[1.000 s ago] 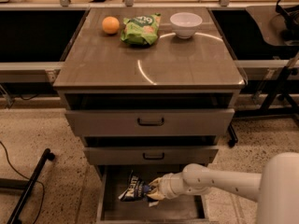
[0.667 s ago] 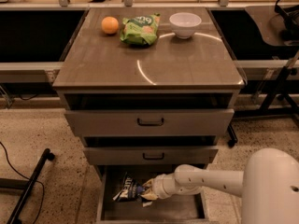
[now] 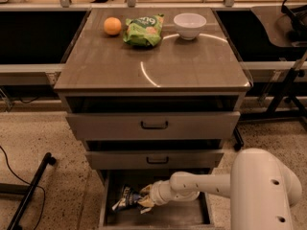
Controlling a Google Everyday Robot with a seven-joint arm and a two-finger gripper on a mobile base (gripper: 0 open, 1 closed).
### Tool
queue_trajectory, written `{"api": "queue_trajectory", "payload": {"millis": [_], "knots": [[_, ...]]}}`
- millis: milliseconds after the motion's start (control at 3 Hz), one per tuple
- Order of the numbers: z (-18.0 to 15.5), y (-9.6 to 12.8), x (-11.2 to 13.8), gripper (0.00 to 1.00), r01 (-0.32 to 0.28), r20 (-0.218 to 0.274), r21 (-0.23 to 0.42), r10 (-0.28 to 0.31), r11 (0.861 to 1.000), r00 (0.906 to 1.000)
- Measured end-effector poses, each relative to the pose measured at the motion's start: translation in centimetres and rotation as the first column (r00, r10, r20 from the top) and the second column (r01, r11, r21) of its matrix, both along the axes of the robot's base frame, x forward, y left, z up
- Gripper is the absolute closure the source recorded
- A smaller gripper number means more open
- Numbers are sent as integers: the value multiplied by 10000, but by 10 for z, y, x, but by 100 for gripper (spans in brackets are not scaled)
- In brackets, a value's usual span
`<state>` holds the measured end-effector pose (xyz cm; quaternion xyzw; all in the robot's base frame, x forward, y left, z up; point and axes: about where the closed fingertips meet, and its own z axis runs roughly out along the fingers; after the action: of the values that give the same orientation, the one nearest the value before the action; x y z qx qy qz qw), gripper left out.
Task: Place blue chip bag into bottom drawer
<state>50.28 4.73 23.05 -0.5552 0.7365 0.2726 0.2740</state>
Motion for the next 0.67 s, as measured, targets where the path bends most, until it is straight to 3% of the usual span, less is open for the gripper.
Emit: {"api": "queue_trajectory", "payload": {"millis": [333, 667], "knots": [[-7, 1, 1, 3, 119, -86, -3, -119, 9999, 9999], [-6, -16, 0, 0, 394, -177, 268, -389, 9989, 9991]]}}
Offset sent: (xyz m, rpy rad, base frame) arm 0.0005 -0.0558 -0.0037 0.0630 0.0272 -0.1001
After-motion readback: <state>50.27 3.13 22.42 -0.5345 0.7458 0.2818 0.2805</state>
